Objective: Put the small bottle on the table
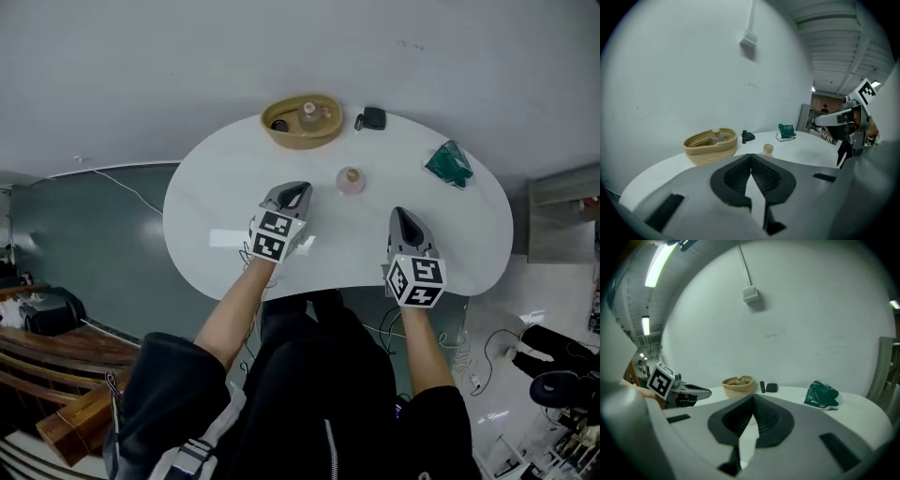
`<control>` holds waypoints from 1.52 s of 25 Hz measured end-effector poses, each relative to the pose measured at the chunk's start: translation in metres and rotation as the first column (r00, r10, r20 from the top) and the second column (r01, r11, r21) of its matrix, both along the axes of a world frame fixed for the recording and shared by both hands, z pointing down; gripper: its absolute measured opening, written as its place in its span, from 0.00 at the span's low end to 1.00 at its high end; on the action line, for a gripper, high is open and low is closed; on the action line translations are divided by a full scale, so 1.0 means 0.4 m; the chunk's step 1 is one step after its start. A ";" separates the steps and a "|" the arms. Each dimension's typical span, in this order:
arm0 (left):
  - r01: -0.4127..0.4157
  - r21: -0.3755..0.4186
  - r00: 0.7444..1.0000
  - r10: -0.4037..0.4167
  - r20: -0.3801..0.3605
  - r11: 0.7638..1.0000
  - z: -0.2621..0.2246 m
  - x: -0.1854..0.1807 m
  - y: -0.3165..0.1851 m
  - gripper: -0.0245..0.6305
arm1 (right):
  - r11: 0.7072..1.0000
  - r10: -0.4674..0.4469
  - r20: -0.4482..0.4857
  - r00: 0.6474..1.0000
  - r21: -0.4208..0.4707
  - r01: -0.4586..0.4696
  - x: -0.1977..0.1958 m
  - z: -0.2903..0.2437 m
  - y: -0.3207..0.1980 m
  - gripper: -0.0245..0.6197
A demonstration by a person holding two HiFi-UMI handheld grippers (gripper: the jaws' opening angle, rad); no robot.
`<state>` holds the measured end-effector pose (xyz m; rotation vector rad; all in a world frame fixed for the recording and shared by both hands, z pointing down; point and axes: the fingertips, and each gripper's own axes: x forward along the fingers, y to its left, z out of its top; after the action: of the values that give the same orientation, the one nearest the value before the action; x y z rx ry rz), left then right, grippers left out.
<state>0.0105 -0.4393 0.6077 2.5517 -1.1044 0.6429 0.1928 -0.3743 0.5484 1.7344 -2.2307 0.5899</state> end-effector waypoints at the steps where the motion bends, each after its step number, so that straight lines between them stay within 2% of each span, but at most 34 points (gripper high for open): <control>1: 0.011 0.008 1.000 -0.011 -0.004 1.000 -0.019 -0.010 0.007 0.04 | 1.000 -0.009 0.000 1.000 0.012 0.009 -0.005 -0.012 -0.003 0.04; 9: 0.051 0.079 0.998 -0.047 -0.042 0.996 -0.168 -0.063 0.069 0.04 | 0.994 -0.062 0.007 0.998 0.094 0.061 -0.018 -0.112 -0.012 0.04; 18: 0.093 0.166 0.992 -0.078 -0.098 0.982 -0.278 -0.084 0.115 0.04 | 0.977 -0.110 -0.007 0.994 0.185 0.110 -0.046 -0.185 -0.019 0.04; 26: 0.084 0.212 0.994 -0.068 -0.084 0.974 -0.319 -0.090 0.138 0.04 | 0.972 -0.119 -0.016 0.993 0.201 0.120 -0.064 -0.195 -0.001 0.04; 38: 0.088 0.198 0.991 -0.066 -0.115 0.976 -0.333 -0.101 0.142 0.04 | 0.973 -0.127 -0.021 0.992 0.193 0.129 -0.082 -0.185 0.013 0.04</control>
<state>-0.0299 -0.3823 0.4746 2.6606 -1.2833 0.3857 0.1598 -0.3691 0.4744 1.6578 -2.4431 0.3455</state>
